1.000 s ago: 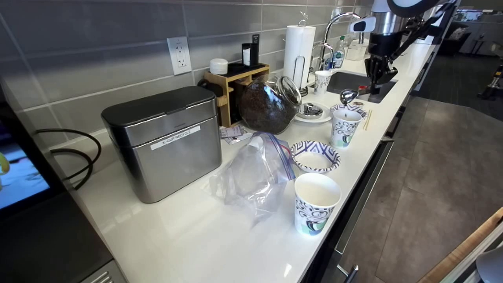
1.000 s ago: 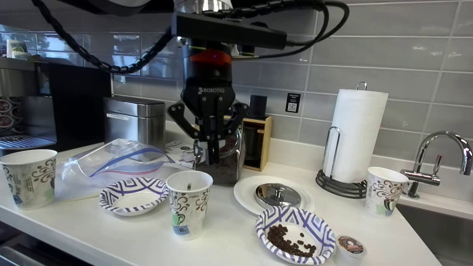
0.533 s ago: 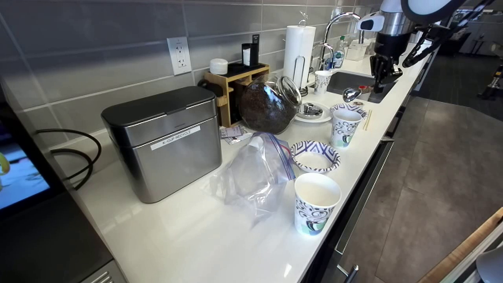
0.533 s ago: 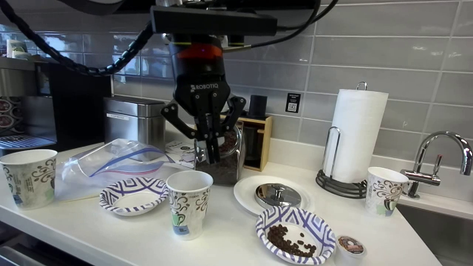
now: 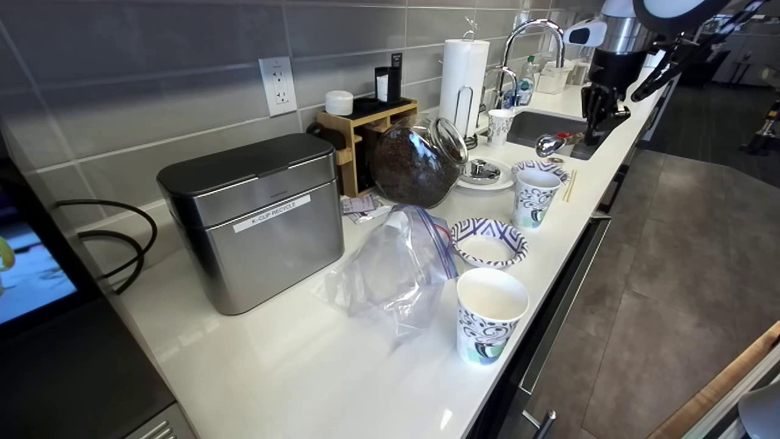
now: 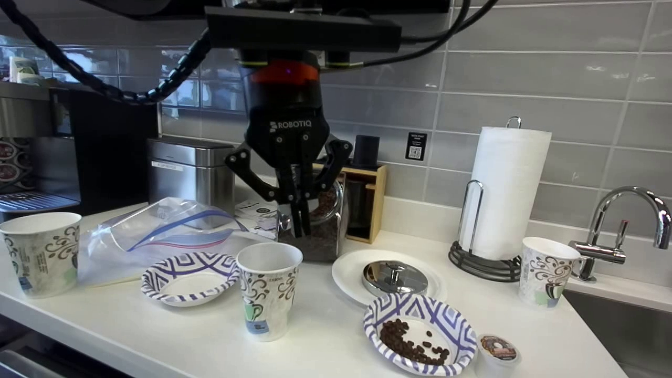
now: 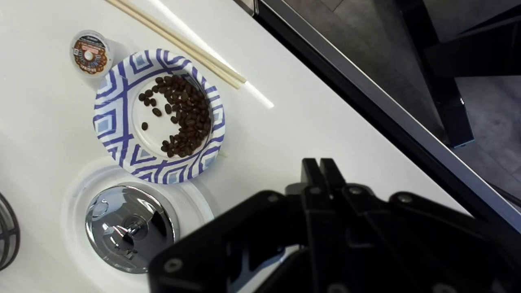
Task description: Empty a scoop of coffee grounds into the paper cup
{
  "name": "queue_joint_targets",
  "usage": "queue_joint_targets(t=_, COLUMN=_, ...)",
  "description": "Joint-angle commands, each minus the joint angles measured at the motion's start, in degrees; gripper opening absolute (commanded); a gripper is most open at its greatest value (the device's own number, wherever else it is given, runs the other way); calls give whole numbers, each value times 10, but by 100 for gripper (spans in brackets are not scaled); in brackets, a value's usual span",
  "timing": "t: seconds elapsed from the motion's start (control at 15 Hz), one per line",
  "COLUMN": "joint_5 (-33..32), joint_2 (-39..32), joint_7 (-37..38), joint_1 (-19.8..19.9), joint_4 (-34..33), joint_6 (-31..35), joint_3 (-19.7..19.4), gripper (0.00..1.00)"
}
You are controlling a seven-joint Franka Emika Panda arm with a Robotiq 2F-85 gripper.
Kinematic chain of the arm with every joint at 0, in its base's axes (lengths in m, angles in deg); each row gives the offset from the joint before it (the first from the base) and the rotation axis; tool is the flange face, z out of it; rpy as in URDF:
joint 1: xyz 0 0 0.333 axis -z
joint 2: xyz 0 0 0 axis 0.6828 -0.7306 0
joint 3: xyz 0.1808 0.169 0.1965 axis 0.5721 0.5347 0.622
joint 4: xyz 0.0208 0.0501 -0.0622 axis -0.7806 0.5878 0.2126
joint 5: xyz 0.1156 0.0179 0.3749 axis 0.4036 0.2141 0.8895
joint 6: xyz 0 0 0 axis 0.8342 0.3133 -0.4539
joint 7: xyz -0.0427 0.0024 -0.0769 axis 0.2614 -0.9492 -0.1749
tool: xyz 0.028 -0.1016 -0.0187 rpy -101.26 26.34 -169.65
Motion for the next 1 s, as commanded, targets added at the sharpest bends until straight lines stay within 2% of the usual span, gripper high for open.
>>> queue_joint_targets(t=0.0, joint_5=59, joint_2=-13, joint_7=-40, joint_1=-16, joint_4=-20, joint_6=-22, joint_3=-32, gripper=1)
queue_joint_targets(t=0.4, joint_5=159, joint_2=-74, joint_7=-132, joint_1=-20, joint_4=-95, joint_6=-92, joint_3=-62, gripper=1)
queue_joint_targets(t=0.67, joint_5=198, joint_2=-129, joint_7=-167, joint_1=-8, joint_4=-165, joint_6=-152, joint_3=-62, gripper=1)
queue_joint_targets(t=0.93, joint_5=237, joint_2=-197, joint_7=-178, joint_1=5, joint_4=-256, joint_6=-247, joint_3=-55, gripper=1)
